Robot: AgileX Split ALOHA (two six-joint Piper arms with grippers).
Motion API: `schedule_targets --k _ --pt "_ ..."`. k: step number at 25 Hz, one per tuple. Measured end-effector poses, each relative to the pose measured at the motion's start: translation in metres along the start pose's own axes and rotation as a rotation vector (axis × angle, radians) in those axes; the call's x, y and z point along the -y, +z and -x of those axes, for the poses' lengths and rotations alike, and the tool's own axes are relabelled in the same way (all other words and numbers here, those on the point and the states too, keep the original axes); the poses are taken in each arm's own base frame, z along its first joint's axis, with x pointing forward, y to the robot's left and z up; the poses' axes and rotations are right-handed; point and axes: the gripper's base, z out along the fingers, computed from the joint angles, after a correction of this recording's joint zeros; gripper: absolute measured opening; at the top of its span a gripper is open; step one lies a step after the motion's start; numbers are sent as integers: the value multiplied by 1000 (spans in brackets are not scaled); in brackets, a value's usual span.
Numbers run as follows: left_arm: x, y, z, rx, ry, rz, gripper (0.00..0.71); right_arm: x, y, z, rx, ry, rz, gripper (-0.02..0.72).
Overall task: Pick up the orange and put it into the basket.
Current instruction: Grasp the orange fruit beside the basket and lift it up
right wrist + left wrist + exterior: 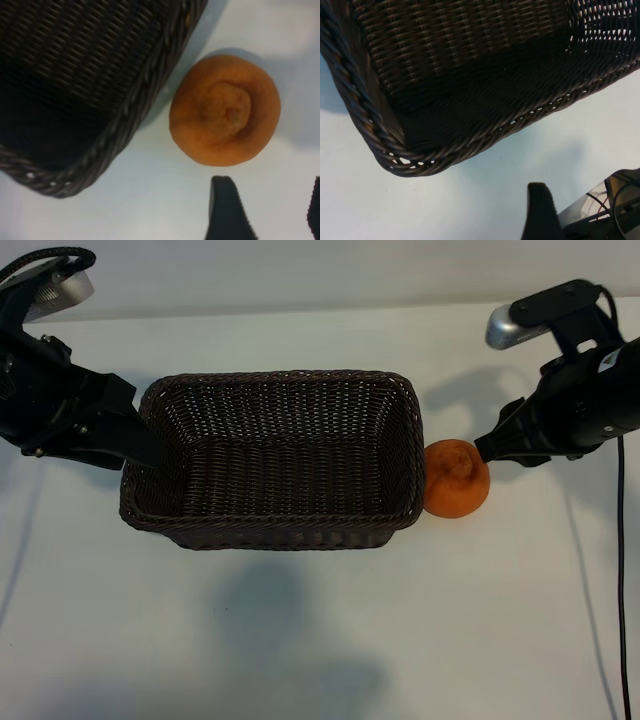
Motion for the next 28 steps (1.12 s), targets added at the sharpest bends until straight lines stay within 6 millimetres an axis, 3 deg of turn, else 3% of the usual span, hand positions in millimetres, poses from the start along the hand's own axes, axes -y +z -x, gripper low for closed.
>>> schedule_targets --k 7,16,23,28 --pt "0 0 0 0 0 0 493 7 40 -7 -98 23 12 456" --pt "0 0 0 4 0 1 493 7 44 -2 -52 18 19 552" --pt "0 0 1 14 0 4 493 9 46 2 -3 22 0 566" --pt "-1 0 2 18 0 6 493 12 65 -3 -41 52 2 566"
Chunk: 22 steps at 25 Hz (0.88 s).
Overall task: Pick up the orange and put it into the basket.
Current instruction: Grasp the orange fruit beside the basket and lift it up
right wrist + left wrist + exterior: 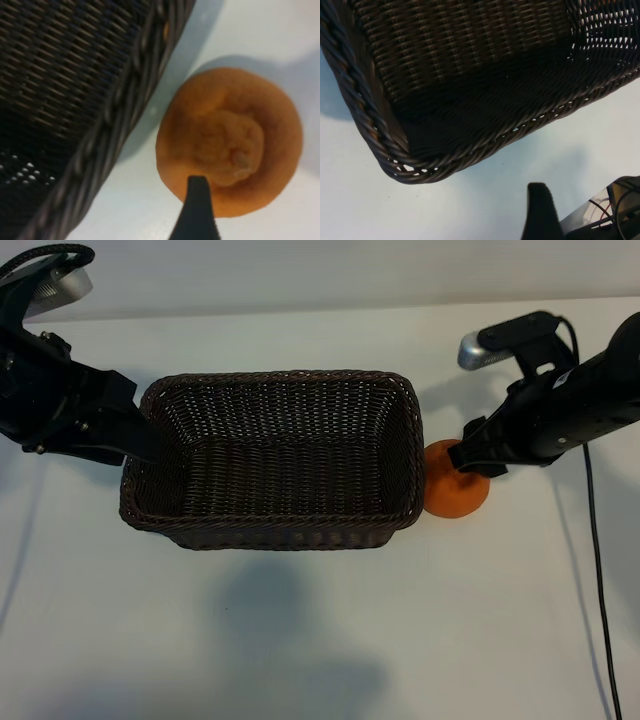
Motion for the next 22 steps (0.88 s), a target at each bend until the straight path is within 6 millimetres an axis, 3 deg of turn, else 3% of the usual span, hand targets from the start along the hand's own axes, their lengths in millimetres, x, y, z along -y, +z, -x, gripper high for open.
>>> schedule_targets --k 6,12,14,18,19,22 --pt "0 0 0 2 0 2 493 2 25 -6 -50 49 25 566" --pt "0 0 0 3 1 4 493 0 31 -7 -48 57 63 551" --pt "0 0 0 4 1 4 493 0 31 -7 -44 60 65 469" --pt "0 0 0 5 1 4 493 0 31 -7 -43 59 64 136" --pt "0 0 0 5 1 4 493 0 31 -7 -43 57 64 93" --pt "0 0 0 5 1 4 493 0 31 -7 -51 46 62 67"
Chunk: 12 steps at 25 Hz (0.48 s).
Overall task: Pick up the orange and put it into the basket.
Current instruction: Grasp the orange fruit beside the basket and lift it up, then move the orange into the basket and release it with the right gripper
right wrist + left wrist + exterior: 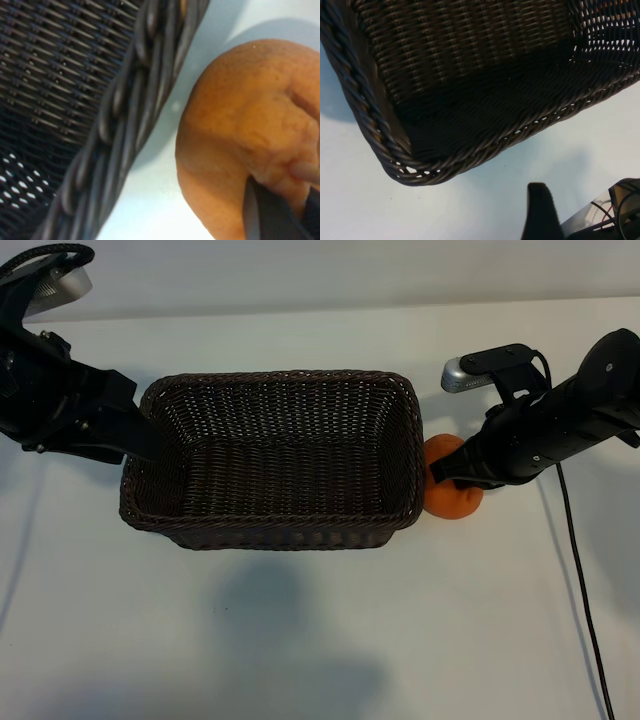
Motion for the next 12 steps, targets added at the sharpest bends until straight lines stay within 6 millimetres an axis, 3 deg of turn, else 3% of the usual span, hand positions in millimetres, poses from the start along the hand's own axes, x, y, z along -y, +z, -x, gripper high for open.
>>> schedule_targets --k 6,12 --pt "0 0 0 0 0 1 493 -3 -11 -2 -28 -27 -1 65" --pt "0 0 0 0 2 1 493 -7 -47 -3 -34 -35 -54 64"
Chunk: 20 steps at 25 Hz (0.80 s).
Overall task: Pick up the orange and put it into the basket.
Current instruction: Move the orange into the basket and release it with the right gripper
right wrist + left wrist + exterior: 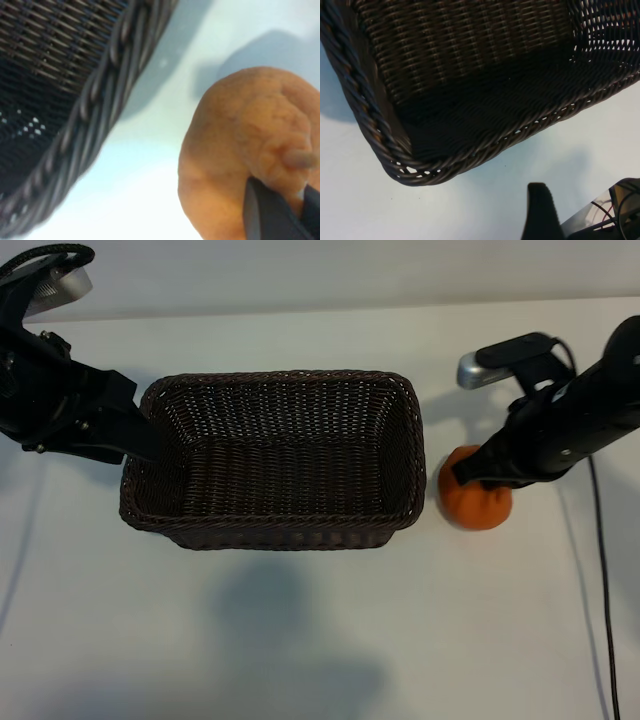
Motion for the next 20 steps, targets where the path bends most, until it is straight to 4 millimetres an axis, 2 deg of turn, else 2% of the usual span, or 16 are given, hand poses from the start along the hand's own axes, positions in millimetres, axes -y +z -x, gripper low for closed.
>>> schedule_targets --k 5,9,12,15,20 --pt "0 0 0 0 1 0 493 -7 -43 1 4 -6 -14 64" --pt "0 0 0 0 1 0 493 -15 -82 9 61 -22 -15 64" --pt "0 0 0 0 1 0 493 -20 -102 15 83 -32 -8 64" --pt "0 0 0 0 4 0 493 -22 -110 16 59 -36 0 64" --pt "0 0 0 -2 5 -1 493 -23 -110 12 16 -34 8 64"
